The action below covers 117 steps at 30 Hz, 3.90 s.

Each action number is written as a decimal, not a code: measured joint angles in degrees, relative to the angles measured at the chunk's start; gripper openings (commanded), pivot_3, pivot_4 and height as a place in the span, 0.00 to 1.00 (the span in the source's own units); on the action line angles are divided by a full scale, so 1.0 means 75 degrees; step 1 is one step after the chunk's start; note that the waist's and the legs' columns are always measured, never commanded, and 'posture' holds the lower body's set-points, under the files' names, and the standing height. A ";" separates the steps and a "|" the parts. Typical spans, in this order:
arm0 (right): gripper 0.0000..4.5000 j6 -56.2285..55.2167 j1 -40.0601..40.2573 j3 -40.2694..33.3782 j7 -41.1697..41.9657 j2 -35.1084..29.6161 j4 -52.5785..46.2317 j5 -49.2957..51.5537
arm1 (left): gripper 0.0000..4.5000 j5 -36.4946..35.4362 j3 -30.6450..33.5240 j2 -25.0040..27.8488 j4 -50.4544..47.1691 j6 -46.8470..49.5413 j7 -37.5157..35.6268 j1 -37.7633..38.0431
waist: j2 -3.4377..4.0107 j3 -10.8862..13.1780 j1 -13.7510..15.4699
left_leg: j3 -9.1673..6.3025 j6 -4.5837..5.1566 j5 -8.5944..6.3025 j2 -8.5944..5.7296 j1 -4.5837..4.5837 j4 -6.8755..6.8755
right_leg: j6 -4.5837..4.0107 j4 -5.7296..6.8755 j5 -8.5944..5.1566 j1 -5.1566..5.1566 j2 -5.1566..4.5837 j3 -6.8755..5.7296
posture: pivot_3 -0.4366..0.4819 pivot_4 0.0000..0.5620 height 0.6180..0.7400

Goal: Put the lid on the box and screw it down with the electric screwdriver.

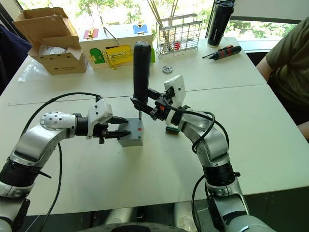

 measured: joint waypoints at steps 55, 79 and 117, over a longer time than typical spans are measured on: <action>0.41 -0.0330 0.0300 0.0712 -0.0716 0.0420 0.0321 -0.0818 | 0.51 0.0132 -0.0020 -0.0243 0.0368 -0.0295 0.0028 0.0294 | 0.0016 -0.0216 -0.0127 | -0.0004 0.0048 -0.0031 0.0014 0.0180 -0.0127 | -0.0006 -0.0133 -0.0008 0.0144 0.0005 0.0018 | 0.48 0.27 1.00; 0.41 -0.0333 0.0278 0.0686 -0.0793 0.0450 0.0396 -0.0819 | 0.51 0.0190 -0.0045 -0.0298 0.0453 -0.0500 0.0018 0.0340 | 0.0022 -0.0243 -0.0097 | -0.0006 0.0052 -0.0034 0.0014 0.0182 -0.0132 | -0.0007 -0.0146 -0.0008 0.0150 0.0003 0.0019 | 0.48 0.27 1.00; 0.41 0.8052 -0.3500 -0.2103 -0.0561 -0.5318 0.2824 0.2279 | 0.51 -0.0819 0.0559 0.0056 -0.0730 0.0313 -0.0846 -0.0239 | 0.0021 0.0042 0.0052 | 0.0015 0.0013 -0.0007 0.0003 -0.0030 -0.0099 | -0.0009 -0.0173 -0.0004 0.0011 -0.0036 0.0001 | 0.48 0.27 1.00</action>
